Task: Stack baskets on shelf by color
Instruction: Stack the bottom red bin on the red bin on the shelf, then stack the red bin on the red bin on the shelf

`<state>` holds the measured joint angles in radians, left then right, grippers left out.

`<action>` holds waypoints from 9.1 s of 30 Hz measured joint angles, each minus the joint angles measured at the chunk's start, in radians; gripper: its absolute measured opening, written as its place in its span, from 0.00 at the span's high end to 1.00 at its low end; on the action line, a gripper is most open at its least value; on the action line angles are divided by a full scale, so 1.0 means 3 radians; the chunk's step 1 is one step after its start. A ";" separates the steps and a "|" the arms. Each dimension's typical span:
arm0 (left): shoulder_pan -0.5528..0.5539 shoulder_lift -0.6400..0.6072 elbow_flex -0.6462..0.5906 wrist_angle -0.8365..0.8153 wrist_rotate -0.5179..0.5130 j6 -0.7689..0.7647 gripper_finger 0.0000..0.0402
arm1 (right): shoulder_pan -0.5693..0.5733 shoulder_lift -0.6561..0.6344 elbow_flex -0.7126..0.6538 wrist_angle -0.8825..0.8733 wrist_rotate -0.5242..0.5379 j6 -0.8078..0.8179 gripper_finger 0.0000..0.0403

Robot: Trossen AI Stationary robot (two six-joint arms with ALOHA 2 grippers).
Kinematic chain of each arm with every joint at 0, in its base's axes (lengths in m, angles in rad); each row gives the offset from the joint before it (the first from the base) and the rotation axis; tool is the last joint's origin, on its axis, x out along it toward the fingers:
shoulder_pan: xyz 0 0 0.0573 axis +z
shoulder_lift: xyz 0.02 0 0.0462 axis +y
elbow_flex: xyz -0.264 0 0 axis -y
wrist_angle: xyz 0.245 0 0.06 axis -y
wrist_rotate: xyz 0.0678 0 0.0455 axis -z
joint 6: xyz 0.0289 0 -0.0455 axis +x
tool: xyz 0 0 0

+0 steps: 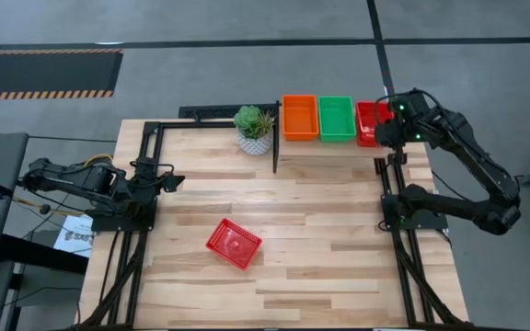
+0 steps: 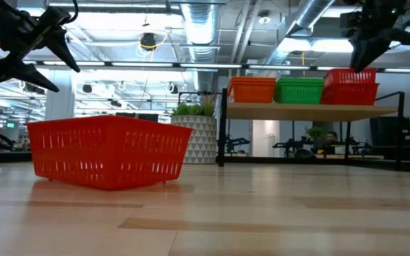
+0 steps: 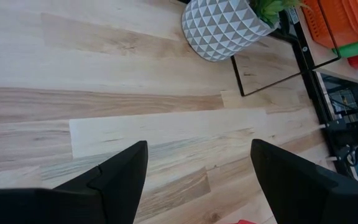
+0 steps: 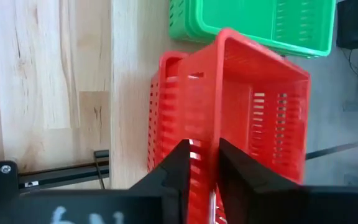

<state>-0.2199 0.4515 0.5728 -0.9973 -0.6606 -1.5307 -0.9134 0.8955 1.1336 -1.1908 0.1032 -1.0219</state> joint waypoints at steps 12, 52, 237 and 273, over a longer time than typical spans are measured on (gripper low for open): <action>-0.0001 0.0000 0.0000 0.0001 -0.0004 0.0001 0.32 | 0.0000 -0.0060 0.0313 0.0124 0.0027 0.0331 0.58; -0.0375 0.1883 0.0000 0.1461 0.1983 0.0721 0.32 | 0.3221 0.0880 0.0618 0.0995 -0.0793 0.3417 0.61; -0.0599 0.2172 0.2341 0.0201 0.0332 0.2323 0.32 | 0.3979 0.0612 0.1170 -0.1270 0.2129 0.4328 0.99; -0.0290 0.2173 0.2336 0.0203 -0.0083 0.2319 0.32 | 0.1817 -0.0116 -0.0006 -0.0157 0.1103 0.1807 0.99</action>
<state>-0.3069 1.1034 1.2736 -0.9363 -0.6853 -0.8349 -0.3684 0.8606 1.1316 -1.2381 0.4340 -0.4798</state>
